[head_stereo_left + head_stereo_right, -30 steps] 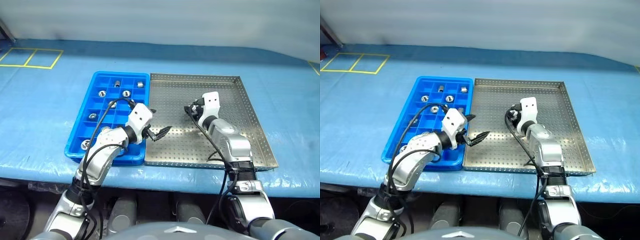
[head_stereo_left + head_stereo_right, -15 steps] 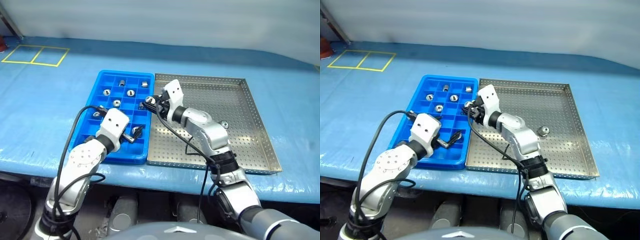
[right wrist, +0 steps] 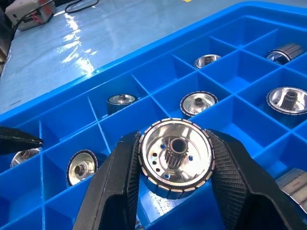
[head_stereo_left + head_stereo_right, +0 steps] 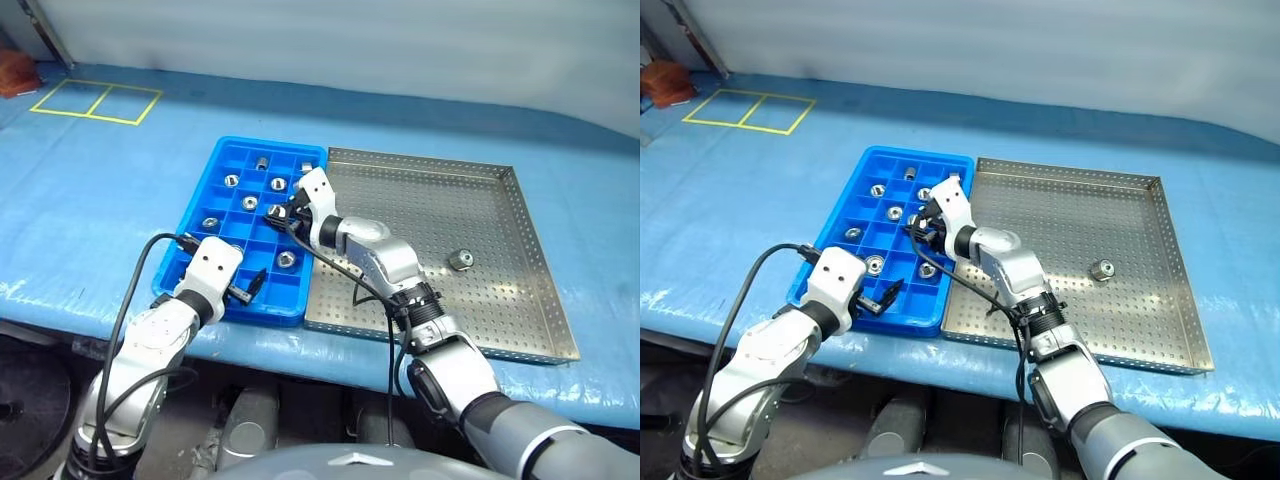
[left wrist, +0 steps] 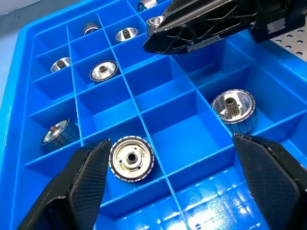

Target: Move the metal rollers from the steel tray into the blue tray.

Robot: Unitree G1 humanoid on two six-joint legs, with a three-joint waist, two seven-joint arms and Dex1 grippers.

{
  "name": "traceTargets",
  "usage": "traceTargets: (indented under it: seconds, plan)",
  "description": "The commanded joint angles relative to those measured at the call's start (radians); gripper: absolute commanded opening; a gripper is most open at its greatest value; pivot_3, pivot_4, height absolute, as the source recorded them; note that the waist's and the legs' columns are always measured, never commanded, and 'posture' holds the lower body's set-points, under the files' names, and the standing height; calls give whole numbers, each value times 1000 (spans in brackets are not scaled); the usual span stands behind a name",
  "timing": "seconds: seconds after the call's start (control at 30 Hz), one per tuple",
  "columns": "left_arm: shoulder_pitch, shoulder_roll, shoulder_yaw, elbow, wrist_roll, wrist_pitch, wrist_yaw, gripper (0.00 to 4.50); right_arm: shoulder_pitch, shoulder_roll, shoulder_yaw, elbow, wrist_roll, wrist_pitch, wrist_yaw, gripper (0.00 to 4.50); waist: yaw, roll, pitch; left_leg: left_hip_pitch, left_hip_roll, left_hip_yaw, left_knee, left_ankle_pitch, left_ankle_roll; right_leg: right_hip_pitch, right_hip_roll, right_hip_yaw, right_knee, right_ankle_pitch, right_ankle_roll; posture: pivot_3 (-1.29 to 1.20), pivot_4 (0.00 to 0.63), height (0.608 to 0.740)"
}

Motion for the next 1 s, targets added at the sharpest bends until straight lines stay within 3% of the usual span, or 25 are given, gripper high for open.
traceTargets:
  seconds: [0.03,0.13,0.27,0.5,0.77,1.0]
  plan:
    - [-2,-3,8,-54,6,-2,9,4430,-34,18,3,4,-6,-21,14,1705,5,0,0,0,0,0,0,0,0,0,0,0,0,0,0,440,150,740]
    - [-8,-5,3,-48,4,-3,6,4430,-30,7,17,29,-20,-30,43,1705,11,0,0,0,0,0,-1,0,0,0,0,0,0,0,0,439,150,740]
    - [-20,-10,-8,-38,-2,-13,0,4430,-16,7,5,8,-38,-77,17,2937,17,0,0,0,0,0,-1,0,0,0,0,0,0,0,0,421,150,740]
    - [-68,-59,-84,-11,-33,-65,-34,4430,89,-62,-38,-260,-19,-46,-7,2937,25,0,0,-1,0,0,-1,0,-1,0,0,0,-1,0,0,388,150,740]
    - [-242,-163,-191,150,-67,-164,-105,4430,304,-293,-140,-647,-43,172,-99,2937,19,0,0,-2,-1,0,2,0,-1,0,-1,0,-1,0,0,258,150,740]
    - [-419,-250,-288,366,-73,-259,-209,4430,482,-403,-285,-870,-25,384,-196,2937,-48,0,0,-3,-1,1,3,0,0,0,-2,1,-2,0,0,93,150,740]
